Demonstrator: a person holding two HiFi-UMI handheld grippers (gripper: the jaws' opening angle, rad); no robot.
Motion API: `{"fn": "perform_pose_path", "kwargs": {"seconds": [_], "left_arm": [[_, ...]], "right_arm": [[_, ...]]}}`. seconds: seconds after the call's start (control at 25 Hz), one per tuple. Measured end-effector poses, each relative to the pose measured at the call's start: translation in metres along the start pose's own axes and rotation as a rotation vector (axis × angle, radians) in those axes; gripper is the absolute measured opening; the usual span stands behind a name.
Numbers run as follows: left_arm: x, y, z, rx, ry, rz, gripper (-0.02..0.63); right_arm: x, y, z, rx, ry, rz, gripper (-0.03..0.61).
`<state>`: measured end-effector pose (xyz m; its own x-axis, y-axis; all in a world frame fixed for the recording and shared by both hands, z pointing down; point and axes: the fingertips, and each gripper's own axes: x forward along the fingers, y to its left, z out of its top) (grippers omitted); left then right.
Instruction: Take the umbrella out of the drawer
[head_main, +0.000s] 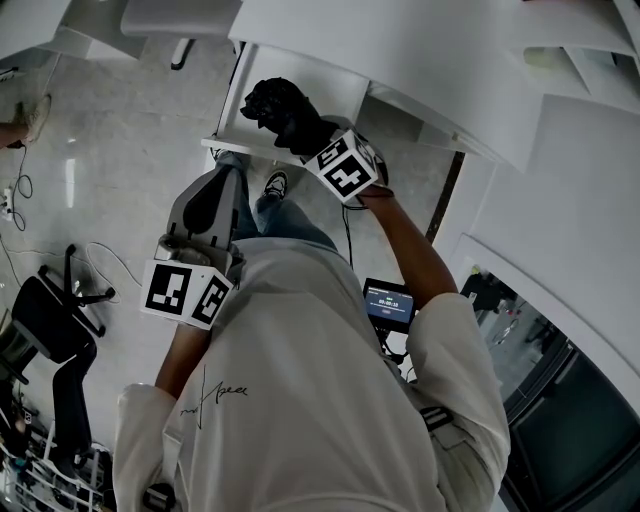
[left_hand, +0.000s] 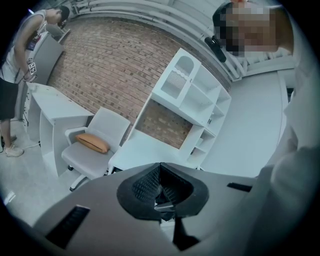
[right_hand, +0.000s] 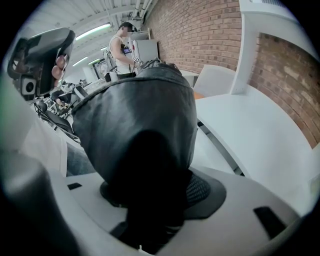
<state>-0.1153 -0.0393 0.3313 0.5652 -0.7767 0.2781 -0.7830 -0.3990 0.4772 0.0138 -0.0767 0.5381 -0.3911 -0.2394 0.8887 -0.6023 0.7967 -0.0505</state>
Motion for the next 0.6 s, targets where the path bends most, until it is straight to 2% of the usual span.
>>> {"fn": "perform_pose_path", "kwargs": {"seconds": [0.6], "left_arm": [[-0.006,-0.006,0.003,0.006,-0.021,-0.010,0.017]], "right_arm": [[-0.024,0.015,0.009,0.010,-0.069,-0.001,0.239]]}}
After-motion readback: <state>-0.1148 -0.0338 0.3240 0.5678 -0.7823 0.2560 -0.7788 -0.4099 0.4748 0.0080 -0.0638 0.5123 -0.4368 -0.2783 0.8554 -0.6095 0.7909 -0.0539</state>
